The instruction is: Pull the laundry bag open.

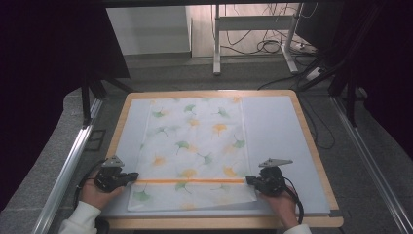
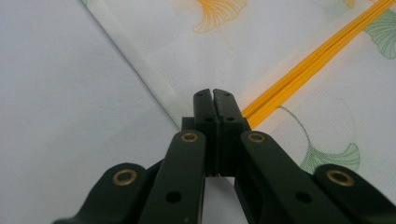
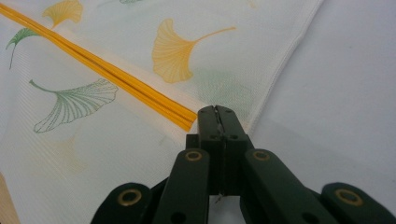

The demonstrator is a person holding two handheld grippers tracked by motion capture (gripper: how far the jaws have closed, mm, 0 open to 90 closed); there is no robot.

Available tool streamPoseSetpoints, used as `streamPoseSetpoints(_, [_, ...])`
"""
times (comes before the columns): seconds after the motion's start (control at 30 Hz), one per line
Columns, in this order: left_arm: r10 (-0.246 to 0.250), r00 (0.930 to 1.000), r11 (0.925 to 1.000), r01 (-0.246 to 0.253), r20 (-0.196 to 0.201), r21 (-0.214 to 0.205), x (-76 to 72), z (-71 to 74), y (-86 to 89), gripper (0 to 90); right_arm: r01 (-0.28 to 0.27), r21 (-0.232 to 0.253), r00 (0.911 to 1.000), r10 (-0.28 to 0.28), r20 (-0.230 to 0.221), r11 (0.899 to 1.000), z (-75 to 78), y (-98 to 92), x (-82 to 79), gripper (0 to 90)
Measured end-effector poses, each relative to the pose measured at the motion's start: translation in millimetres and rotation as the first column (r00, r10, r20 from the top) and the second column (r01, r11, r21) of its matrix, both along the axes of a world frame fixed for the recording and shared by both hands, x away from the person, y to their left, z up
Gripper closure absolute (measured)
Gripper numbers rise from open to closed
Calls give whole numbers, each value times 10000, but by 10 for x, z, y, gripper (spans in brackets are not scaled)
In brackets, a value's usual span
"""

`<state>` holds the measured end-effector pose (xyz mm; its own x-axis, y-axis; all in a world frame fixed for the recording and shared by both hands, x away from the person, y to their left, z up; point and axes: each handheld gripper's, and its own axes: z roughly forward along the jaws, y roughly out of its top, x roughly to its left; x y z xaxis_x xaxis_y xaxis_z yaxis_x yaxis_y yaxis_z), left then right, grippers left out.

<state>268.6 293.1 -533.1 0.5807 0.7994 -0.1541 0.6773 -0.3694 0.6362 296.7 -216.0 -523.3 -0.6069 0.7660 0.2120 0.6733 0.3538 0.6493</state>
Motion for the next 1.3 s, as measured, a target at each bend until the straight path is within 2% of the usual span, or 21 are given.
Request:
streamPoseSetpoints(0.17, [21,10000,10000,-20,87,-53,-5,4,-4,899,-7,-47,10000,7,31,10000,2,5,-4,899])
streamPoseSetpoints(0.3, [5,9993,9999,1,363,-168,-20,30,-3,887,-25,-95,9999,26,97,10000,5,11,-9,898])
streamPoseSetpoints(0.37, [87,9975,9993,-61,702,-376,-37,67,-7,864,-82,-126,9999,84,123,9999,17,9,-19,897])
streamPoseSetpoints(0.43, [91,9968,9991,-58,797,-414,-40,79,-8,821,-107,-103,9998,109,160,9999,22,8,-24,895])
streamPoseSetpoints(0.47, [121,9959,9991,-84,898,-418,-43,88,-14,795,-274,55,9994,273,211,9996,37,-2,-33,841])
streamPoseSetpoints(0.5, [158,9950,9991,-118,991,-410,-46,97,-25,795,-274,55,9994,273,211,9996,37,-2,-33,841])
streamPoseSetpoints(0.53, [266,9933,9987,-216,1122,-457,-45,115,-51,715,-332,132,9988,327,369,9994,60,-3,-48,769])
streamPoseSetpoints(0.63, [291,9915,9982,-221,1267,-561,-40,135,-81,607,-378,258,9971,360,672,9990,92,-11,-64,715])
streamPoseSetpoints(0.67, [307,9893,9977,-217,1425,-644,-28,158,-121,566,-298,339,9952,265,941,9990,123,-26,-74,668])
streamPoseSetpoints(0.7, [307,9893,9977,-217,1425,-644,-28,158,-121,520,-298,339,9952,265,941,9990,123,-26,-74,668])
streamPoseSetpoints(0.73, [332,9849,9979,-231,1698,-610,-5,174,-173,478,-179,401,9928,130,1193,9990,138,-47,-71,622])
streamPoseSetpoints(0.77, [332,9849,9979,-231,1698,-610,-5,174,-173,441,-94,407,9917,41,1282,9991,145,-61,-68,601])
streamPoseSetpoints(0.8, [337,9799,9985,-244,1964,-494,41,184,-232,410,-10,428,9906,-49,1368,9991,151,-79,-61,582])
streamPoseSetpoints(0.83, [337,9799,9985,-244,1964,-494,41,184,-232,381,-10,428,9906,-49,1368,9991,151,-79,-61,582])
streamPoseSetpoints(0.87, [378,9729,9990,-309,2281,-337,115,184,-289,361,190,396,9870,-251,1589,9990,160,-118,-45,554])
streamPoseSetpoints(0.9, [378,9729,9990,-309,2281,-337,115,184,-289,352,190,396,9870,-251,1589,9990,160,-118,-45,554])
streamPoseSetpoints(0.93, [413,9689,9990,-367,2438,-235,214,170,-329,347,392,291,9817,-440,1855,9988,152,-157,-20,529])
streamPoseSetpoints(0.97, [413,9689,9990,-367,2438,-235,214,170,-329,340,392,291,9817,-440,1855,9988,152,-157,-20,529])
streamPoseSetpoints(1.0, [452,9691,9989,-413,2423,-211,263,161,-347,335,648,195,9780,-673,1974,9977,133,-205,8,516])
streamPoseSetpoints(1.07, [515,9685,9987,-488,2438,-171,358,150,-399,322,822,187,9768,-843,1969,9964,121,-254,28,502])
streamPoseSetpoints(1.3, [513,9668,9985,-541,2503,43,343,152,-386,314,1246,119,9709,-1244,2048,9921,103,-369,70,474])
